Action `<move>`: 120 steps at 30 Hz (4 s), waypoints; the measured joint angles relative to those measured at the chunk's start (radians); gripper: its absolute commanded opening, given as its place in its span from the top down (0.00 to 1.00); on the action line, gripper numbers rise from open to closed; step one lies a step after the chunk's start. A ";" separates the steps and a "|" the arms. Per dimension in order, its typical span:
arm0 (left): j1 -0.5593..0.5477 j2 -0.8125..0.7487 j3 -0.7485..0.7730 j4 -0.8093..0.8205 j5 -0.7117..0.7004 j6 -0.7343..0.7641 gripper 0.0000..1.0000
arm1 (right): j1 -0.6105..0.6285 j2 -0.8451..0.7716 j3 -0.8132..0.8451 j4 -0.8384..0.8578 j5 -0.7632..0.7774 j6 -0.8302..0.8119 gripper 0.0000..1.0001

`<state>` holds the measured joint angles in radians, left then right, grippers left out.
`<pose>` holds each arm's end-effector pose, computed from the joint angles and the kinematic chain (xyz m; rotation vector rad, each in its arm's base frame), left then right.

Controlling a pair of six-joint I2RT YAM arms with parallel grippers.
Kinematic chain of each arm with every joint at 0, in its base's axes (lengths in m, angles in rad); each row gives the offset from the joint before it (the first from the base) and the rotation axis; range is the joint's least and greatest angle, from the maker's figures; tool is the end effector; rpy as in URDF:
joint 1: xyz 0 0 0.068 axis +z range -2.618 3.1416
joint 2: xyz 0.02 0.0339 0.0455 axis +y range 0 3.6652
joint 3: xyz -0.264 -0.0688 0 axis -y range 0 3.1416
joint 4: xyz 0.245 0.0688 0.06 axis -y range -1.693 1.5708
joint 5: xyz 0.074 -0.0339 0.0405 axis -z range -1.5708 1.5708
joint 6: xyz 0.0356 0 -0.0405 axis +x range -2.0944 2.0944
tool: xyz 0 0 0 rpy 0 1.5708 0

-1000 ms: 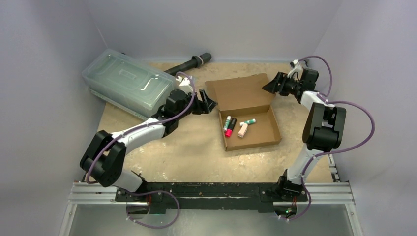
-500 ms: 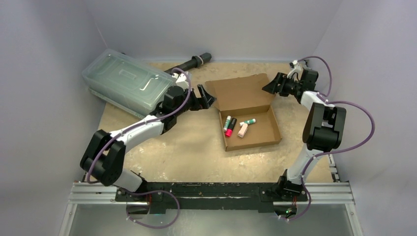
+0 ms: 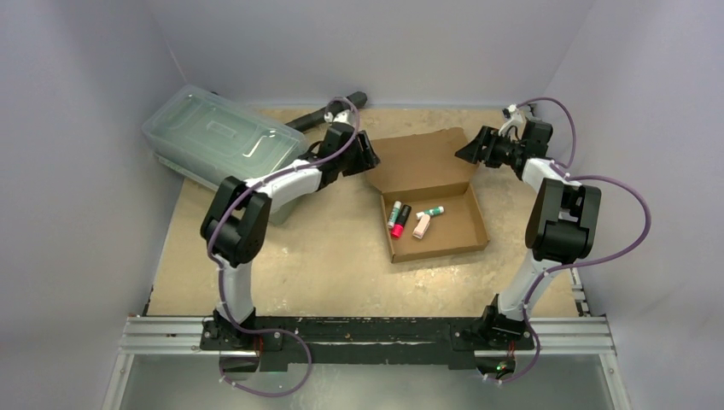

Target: Fold the paper box

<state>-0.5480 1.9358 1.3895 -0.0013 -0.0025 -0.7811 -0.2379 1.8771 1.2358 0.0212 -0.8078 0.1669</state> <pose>0.3827 -0.2335 0.2270 -0.2597 2.2050 -0.7666 0.4065 -0.0721 0.2094 -0.0295 2.0857 0.8329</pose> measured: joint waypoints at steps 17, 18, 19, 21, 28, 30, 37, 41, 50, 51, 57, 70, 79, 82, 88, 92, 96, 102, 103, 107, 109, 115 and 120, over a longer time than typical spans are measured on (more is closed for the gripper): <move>0.005 0.159 0.147 -0.076 -0.038 -0.019 1.00 | -0.004 0.000 0.000 -0.005 -0.026 0.000 0.19; 0.005 0.159 0.139 -0.064 -0.045 -0.008 1.00 | -0.006 0.000 0.000 -0.005 -0.029 0.000 0.18; 0.005 0.154 0.123 -0.043 -0.054 0.006 1.00 | -0.011 0.000 0.000 -0.006 -0.032 0.000 0.17; 0.005 0.132 0.065 0.018 -0.072 0.039 1.00 | -0.023 0.000 0.000 -0.007 -0.045 0.000 0.13; 0.005 -0.018 -0.223 0.343 -0.079 0.186 1.00 | -0.069 0.000 0.006 -0.019 -0.068 -0.004 0.08; 0.005 -0.050 -0.294 0.446 -0.056 0.230 1.00 | -0.071 0.000 0.015 -0.024 -0.077 -0.006 0.08; -0.003 -0.100 -0.452 0.715 0.030 0.369 1.00 | -0.070 0.000 0.083 -0.097 -0.139 -0.064 0.05; -0.009 -0.115 -0.512 0.829 0.052 0.428 1.00 | -0.071 -0.013 0.146 -0.176 -0.186 -0.142 0.01; -0.025 -0.132 -0.609 1.051 0.111 0.534 1.00 | -0.010 0.053 0.771 -0.756 -0.204 -0.607 0.01; -0.025 -0.133 -0.617 1.068 0.113 0.541 1.00 | 0.008 0.068 0.824 -0.817 -0.203 -0.653 0.01; -0.035 -0.151 -0.648 1.127 0.122 0.574 1.00 | 0.124 0.150 0.907 -1.073 -0.150 -0.812 0.05; -0.043 -0.170 -0.683 1.213 0.133 0.610 1.00 | 0.182 0.224 0.971 -1.276 -0.075 -0.898 0.53; -0.044 -0.170 -0.683 1.205 0.114 0.618 0.99 | 0.189 0.224 0.972 -1.369 -0.115 -0.972 1.00; -0.044 -0.170 -0.675 1.178 0.099 0.616 0.73 | 0.194 0.218 0.971 -1.383 -0.118 -0.983 1.00; -0.042 -0.233 -0.617 0.978 0.059 0.538 0.36 | 0.196 0.134 0.930 -1.333 -0.055 -0.969 1.00; -0.032 -0.341 -0.545 0.708 0.055 0.453 0.35 | 0.205 0.017 0.874 -1.279 0.020 -0.954 1.00; -0.027 -0.466 -0.547 0.490 0.052 0.359 0.36 | 0.243 -0.082 0.820 -1.231 0.091 -0.958 1.00; -0.027 -0.598 -0.743 0.345 0.035 0.240 0.40 | 0.345 -0.147 0.694 -1.168 0.161 -0.959 1.00; -0.027 -0.599 -0.758 0.318 0.024 0.235 0.44 | 0.360 -0.152 0.670 -1.156 0.171 -0.958 1.00; -0.024 -0.598 -0.759 0.272 -0.032 0.248 0.51 | 0.398 -0.169 0.608 -1.126 0.199 -0.953 1.00; -0.023 -0.595 -0.744 0.276 -0.055 0.269 0.50 | 0.403 -0.176 0.598 -1.113 0.217 -0.953 1.00; -0.022 -0.510 -0.713 0.492 -0.029 0.401 0.46 | 0.401 -0.184 0.597 -1.085 0.241 -0.945 1.00; -0.022 -0.349 -0.681 0.724 0.039 0.508 0.44 | 0.401 -0.184 0.598 -1.077 0.241 -0.937 0.99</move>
<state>-0.5697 1.5864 0.7082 0.7223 0.0364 -0.2729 0.1627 1.6928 1.8336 -1.0561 -0.5667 -0.7700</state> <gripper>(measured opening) 0.551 0.011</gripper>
